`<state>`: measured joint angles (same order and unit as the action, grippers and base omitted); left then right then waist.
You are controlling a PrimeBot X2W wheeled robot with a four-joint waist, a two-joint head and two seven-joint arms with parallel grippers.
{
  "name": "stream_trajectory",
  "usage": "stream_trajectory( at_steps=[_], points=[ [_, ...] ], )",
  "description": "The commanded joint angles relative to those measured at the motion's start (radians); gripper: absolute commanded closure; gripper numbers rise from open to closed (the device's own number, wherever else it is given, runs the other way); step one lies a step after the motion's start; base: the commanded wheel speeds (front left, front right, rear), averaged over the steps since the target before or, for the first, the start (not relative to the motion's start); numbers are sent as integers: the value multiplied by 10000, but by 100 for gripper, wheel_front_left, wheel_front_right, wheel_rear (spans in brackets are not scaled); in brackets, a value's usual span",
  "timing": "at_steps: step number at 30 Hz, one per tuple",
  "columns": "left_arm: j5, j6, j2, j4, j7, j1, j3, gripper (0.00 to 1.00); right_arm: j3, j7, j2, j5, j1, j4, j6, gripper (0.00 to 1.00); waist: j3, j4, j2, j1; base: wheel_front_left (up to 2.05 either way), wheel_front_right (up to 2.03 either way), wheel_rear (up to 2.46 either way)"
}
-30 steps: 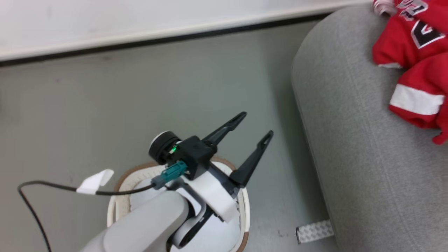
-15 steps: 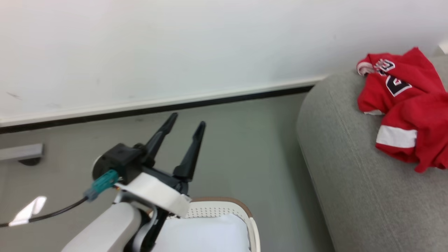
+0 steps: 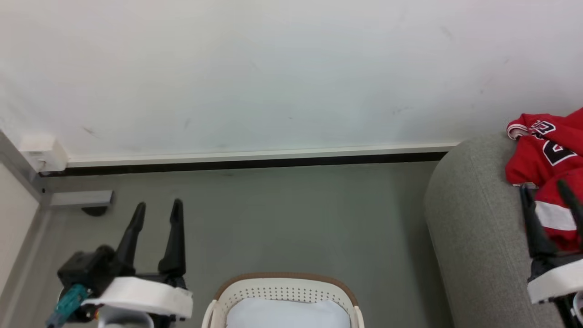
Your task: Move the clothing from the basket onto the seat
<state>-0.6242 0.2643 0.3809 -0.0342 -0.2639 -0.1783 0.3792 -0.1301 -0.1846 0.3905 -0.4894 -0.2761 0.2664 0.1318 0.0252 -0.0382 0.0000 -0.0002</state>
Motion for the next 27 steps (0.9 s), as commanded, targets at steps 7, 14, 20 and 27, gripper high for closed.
stream_trajectory(
  at_steps=[7,14,20,27],
  points=[
    [1211,-602,-867,272,-6,1300,-1191,0,583,-391,-1326,967,1782,-1124,-23,0,-52,323,0,2,0,0,0],
    [2354,-1415,-1692,790,-6,1681,-1855,0,585,-601,-2131,1668,2416,-1325,-24,0,-9,312,0,2,0,0,0],
    [2963,-2020,-2148,1008,-6,1643,-2410,0,402,-621,-2291,1785,2317,-1223,-23,0,-31,228,0,2,0,0,0],
    [3495,-2466,-2540,1155,-7,1577,-2876,0,289,-626,-2342,1750,2164,-1201,-23,0,28,148,0,2,0,0,0]
  ],
)
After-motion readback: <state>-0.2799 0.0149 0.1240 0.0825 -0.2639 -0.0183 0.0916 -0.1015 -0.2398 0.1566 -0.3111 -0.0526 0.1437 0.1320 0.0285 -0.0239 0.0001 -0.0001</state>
